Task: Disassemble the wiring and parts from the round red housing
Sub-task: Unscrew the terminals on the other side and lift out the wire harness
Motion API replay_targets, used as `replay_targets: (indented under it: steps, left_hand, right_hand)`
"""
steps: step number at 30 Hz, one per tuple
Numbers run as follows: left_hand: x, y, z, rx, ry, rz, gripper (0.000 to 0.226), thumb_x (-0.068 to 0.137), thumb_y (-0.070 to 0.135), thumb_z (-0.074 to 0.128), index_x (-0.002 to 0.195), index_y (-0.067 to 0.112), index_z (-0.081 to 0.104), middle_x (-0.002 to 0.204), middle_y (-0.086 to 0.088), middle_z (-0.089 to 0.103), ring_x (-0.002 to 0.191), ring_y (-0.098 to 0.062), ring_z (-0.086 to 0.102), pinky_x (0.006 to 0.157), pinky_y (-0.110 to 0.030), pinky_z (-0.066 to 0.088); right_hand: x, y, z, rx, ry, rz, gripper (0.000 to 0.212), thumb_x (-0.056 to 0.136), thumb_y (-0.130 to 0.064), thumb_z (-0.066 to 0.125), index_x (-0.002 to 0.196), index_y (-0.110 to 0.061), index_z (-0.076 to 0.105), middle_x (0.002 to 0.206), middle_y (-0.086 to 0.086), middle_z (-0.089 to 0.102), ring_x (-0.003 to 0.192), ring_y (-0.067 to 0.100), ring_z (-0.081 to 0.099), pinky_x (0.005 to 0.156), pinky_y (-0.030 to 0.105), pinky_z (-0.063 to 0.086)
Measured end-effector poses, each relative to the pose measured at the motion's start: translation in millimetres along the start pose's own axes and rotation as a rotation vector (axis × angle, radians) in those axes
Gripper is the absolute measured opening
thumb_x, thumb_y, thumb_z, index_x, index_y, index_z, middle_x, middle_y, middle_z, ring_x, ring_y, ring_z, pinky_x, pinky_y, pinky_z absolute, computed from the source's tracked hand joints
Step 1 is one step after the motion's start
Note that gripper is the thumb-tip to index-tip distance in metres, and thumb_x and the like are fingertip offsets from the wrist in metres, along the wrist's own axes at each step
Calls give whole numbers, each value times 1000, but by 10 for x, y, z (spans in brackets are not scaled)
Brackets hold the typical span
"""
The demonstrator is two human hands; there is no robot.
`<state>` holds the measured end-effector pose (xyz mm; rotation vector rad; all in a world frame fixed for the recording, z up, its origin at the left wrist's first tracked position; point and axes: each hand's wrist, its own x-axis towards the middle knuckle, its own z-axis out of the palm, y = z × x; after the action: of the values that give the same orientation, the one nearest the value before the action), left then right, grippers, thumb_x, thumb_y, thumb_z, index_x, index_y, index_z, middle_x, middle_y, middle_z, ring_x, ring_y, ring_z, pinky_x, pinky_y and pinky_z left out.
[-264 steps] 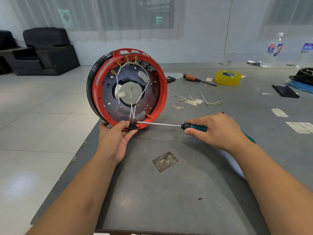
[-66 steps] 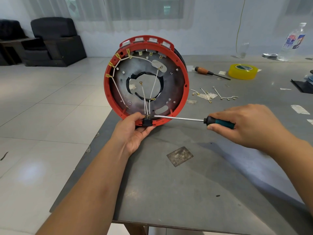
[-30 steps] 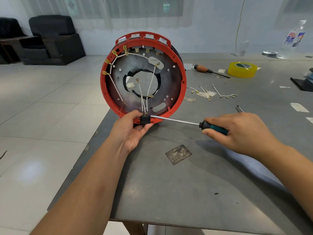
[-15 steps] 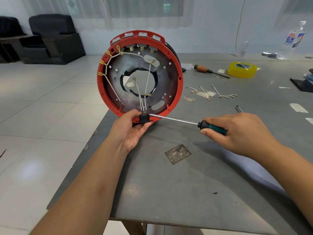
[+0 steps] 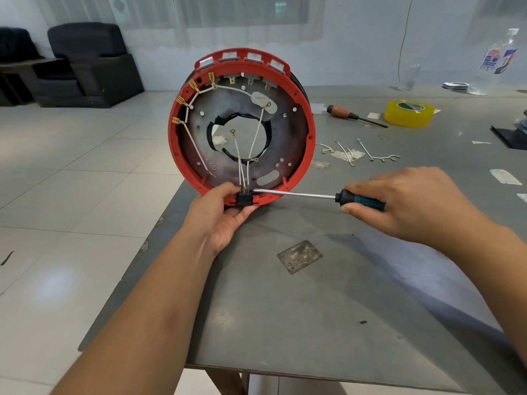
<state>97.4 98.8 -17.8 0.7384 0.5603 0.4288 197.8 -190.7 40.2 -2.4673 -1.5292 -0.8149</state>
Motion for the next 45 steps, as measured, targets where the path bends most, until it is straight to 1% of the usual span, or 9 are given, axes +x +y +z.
replay_targets:
  steps: [12,17,22,25,30,34,38,42,45]
  left_hand:
    - [-11,-2,14,-17,4,-22,15,93,-10,57,104,0,59,100,-20,73,91,-36,80,62,-44,64]
    - [-19,-3,14,13,10,-23,16,94,-9,58,107,0,59,107,-22,73,96,-37,79,64,-44,65]
    - [-17,8,7,33,17,-30,17,95,-7,58,111,1,58,117,-23,72,98,-36,79,68,-46,66]
    - [-18,17,-1,29,29,-42,16,96,-6,58,109,2,58,123,-24,72,95,-36,79,66,-45,66]
    - [-12,14,2,-12,31,-43,15,95,-7,58,108,0,59,108,-22,73,85,-34,80,60,-43,64]
    - [-16,27,-1,-49,29,-58,11,94,-8,59,101,1,58,102,-21,72,91,-35,80,61,-45,65]
    - [-22,35,-1,-71,32,-64,16,94,-8,59,108,1,57,110,-22,70,100,-36,77,63,-47,65]
    - [-31,35,5,-85,29,-64,13,93,-9,58,102,1,57,105,-22,73,96,-36,78,62,-46,65]
    - [-25,32,1,-111,29,-63,14,93,-10,58,103,0,58,105,-23,73,94,-37,79,63,-48,65]
  right_hand:
    - [31,75,-8,50,20,-29,38,92,-58,51,106,-36,78,76,-11,75,58,26,64,47,19,36]
    - [47,106,-15,45,16,-42,44,92,-61,47,110,-35,78,81,-9,77,63,28,67,48,20,38]
    - [16,87,47,50,9,-49,45,93,-59,45,107,-32,79,73,-9,73,54,25,62,47,16,32]
    - [-47,59,128,67,20,-37,48,94,-60,43,107,-29,78,72,-7,72,53,27,61,43,24,43]
    - [-124,29,228,64,38,-13,47,100,-62,39,109,-32,74,71,-7,69,53,24,60,42,27,45]
    - [-161,-10,284,71,58,-5,48,97,-62,37,107,-32,73,71,-9,70,52,23,59,39,26,42]
    - [-184,-47,295,90,67,1,53,99,-65,33,107,-33,73,71,-9,70,53,20,61,43,17,34]
    - [-184,-97,308,111,70,42,52,98,-66,34,108,-33,73,73,-9,70,54,18,57,41,25,43]
    - [-166,-110,313,123,35,51,54,97,-67,33,111,-32,73,73,-10,70,54,12,47,42,22,42]
